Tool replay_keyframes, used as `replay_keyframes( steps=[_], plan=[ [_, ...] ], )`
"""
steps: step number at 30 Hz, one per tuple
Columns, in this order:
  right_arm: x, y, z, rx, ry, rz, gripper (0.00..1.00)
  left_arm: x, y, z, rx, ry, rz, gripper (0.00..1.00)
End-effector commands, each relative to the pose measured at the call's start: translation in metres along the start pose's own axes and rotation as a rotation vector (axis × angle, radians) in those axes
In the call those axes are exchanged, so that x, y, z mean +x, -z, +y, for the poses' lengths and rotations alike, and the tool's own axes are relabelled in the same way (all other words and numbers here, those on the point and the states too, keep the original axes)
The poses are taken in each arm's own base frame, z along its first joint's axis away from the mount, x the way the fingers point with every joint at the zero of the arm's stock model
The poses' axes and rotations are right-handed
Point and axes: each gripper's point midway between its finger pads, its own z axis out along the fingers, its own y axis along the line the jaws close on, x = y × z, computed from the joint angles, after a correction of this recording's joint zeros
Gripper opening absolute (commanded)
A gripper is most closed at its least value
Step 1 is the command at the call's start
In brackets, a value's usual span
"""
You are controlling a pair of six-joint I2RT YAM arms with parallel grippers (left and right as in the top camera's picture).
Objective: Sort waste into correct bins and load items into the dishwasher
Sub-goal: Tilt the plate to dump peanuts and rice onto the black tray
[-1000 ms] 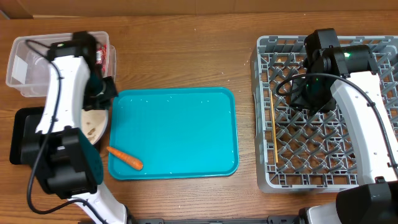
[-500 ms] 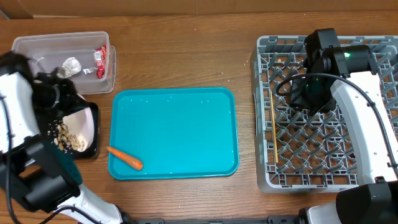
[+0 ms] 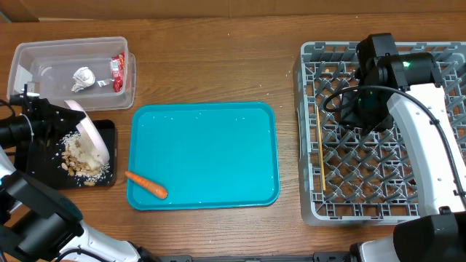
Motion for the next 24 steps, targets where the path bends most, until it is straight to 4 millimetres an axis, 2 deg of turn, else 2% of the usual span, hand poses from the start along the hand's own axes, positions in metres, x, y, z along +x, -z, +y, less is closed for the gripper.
replay_keyframes(
  steps=[1, 8, 11, 15, 16, 18, 20, 24],
  plan=[
    [-0.002, 0.005, -0.002, 0.004, 0.005, -0.021, 0.47, -0.005, 0.016, -0.027, 0.071, -0.111, -0.068, 0.04],
    [-0.001, 0.005, -0.002, 0.006, 0.005, -0.017, 0.47, -0.001, 0.016, -0.028, 0.074, -0.164, -0.058, 0.04],
    [-0.001, 0.005, -0.002, 0.007, 0.005, -0.015, 0.47, 0.002, 0.019, -0.036, 0.129, -0.215, -0.066, 0.04],
    [-0.001, 0.005, -0.002, 0.006, 0.005, -0.017, 0.47, 0.004, 0.026, -0.023, 0.082, -0.166, -0.065, 0.04],
    [-0.001, 0.005, -0.002, 0.006, 0.005, -0.017, 0.46, 0.007, 0.028, -0.026, 0.103, -0.167, -0.063, 0.04],
    [-0.001, 0.005, -0.002, 0.006, 0.005, -0.017, 0.46, 0.004, 0.031, -0.026, 0.108, -0.241, -0.086, 0.04],
    [-0.001, 0.005, -0.002, 0.005, 0.005, -0.018, 0.47, 0.0, 0.033, -0.023, 0.113, -0.156, -0.096, 0.04],
    [0.001, 0.005, -0.003, 0.008, 0.006, -0.009, 0.47, -0.001, 0.033, -0.016, 0.076, -0.14, -0.09, 0.04]
  ],
)
